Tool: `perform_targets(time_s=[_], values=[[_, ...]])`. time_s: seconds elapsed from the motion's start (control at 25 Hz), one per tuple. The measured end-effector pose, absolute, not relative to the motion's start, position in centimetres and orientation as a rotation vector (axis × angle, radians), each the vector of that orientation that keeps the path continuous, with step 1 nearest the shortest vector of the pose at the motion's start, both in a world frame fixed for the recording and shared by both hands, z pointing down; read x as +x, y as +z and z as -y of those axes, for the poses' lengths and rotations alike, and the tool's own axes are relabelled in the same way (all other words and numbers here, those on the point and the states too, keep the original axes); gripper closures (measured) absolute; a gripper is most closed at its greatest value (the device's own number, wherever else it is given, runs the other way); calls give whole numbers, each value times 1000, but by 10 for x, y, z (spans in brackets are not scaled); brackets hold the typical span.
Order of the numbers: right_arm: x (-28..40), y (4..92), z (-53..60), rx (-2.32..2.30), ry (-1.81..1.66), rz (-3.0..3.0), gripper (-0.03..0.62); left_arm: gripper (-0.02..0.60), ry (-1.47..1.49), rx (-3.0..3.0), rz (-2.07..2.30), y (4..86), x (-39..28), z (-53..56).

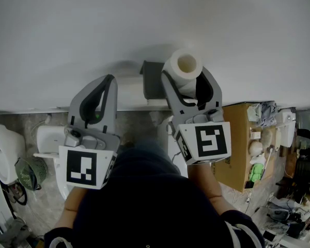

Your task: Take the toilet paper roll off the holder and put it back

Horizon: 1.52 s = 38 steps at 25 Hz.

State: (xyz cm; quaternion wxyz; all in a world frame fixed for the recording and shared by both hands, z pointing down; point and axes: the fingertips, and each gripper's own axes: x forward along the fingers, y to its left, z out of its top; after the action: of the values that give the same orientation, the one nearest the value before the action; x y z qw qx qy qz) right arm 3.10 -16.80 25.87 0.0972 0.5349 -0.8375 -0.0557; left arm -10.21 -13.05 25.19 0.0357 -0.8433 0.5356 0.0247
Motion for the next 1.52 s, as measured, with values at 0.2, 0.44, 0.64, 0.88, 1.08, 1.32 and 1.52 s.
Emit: perform_targets(time_s=[0.2,0.44,0.64,0.88,1.08,1.32,1.52], values=[[29,257,168,1569,-154,2480,296,580,65,-2606,-1651,253,-102,131],[30,260,169,1569,-136,2476,296,580,73,-2592,-1642,253,-103,132],[31,259,168,1573,-103,2494,295,580,80,-2593,-1640,253,-103,133],[36,253,164,1618,-111,2494,293,580,69,-2608,-1622,253,-100,131],[41,249,159,1646,-119,2486,293,580,88,-2611,-1592,250,-96,131],[51,245,148,1665,-122,2488,293,580,89,-2633,-1550,249,-82,128],[59,237,134,1694,-132,2518,296,580,96,-2657,-1488,246,-67,124]])
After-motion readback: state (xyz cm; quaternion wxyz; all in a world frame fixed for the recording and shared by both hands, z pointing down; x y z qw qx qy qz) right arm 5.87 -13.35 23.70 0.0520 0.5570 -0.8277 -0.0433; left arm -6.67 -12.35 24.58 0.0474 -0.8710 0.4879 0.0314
